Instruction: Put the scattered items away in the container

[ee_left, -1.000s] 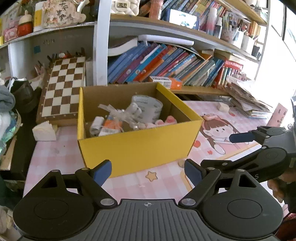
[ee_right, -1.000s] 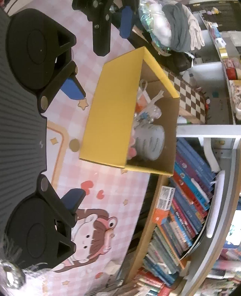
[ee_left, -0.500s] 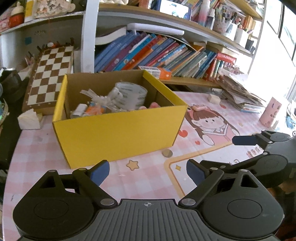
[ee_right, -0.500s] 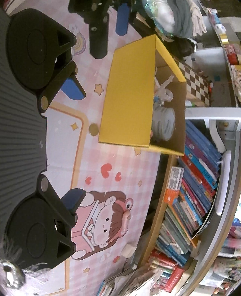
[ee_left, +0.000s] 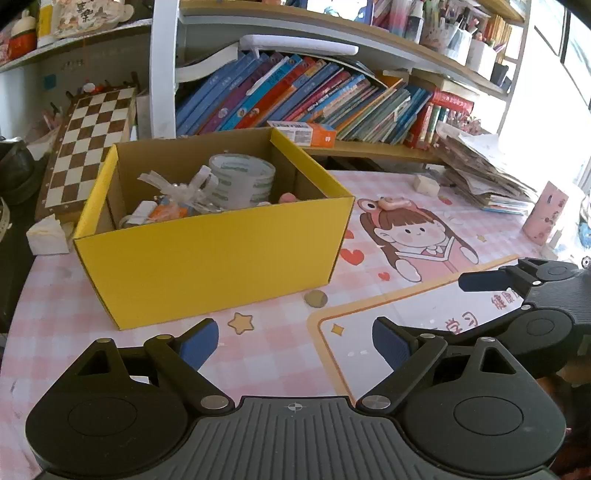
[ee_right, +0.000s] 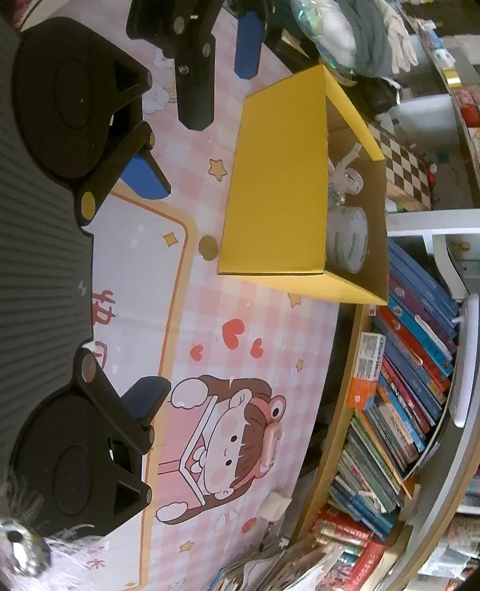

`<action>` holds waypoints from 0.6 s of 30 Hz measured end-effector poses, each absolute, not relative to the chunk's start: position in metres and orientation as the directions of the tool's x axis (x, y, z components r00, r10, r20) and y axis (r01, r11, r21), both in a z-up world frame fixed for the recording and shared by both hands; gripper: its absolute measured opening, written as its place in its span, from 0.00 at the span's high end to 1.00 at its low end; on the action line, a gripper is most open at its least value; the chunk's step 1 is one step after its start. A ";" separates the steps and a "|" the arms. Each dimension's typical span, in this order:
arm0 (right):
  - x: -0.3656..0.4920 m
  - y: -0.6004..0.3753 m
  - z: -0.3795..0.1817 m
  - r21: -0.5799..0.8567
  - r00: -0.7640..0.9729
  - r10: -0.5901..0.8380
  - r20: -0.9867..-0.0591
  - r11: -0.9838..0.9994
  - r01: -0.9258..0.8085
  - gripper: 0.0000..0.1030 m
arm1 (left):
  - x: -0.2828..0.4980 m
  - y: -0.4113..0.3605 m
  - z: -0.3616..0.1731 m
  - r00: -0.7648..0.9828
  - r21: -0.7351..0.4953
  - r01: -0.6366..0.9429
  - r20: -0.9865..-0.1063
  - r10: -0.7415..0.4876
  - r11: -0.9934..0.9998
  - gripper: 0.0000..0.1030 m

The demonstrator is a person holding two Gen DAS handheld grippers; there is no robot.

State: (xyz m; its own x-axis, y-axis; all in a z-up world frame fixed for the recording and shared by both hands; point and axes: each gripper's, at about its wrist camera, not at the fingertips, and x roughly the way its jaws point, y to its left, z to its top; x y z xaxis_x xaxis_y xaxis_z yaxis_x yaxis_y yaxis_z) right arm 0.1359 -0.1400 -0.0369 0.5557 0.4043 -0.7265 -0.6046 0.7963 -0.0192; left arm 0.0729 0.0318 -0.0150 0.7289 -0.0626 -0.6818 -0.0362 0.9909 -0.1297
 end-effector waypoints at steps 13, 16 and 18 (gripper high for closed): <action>0.164 -0.184 -0.037 0.000 0.508 0.437 -0.742 0.758 -0.652 0.00 | 0.091 -0.022 -0.014 0.711 -0.113 -0.086 -0.703 -0.019 0.990 0.10; 0.172 -0.197 -0.035 0.004 0.510 0.441 -0.739 0.759 -0.651 0.00 | 0.097 -0.037 -0.012 0.715 -0.104 -0.093 -0.699 -0.006 0.990 0.10; 0.177 -0.207 -0.033 0.001 0.516 0.444 -0.732 0.758 -0.652 0.00 | 0.100 -0.045 -0.012 0.721 -0.105 -0.102 -0.693 0.001 0.989 0.10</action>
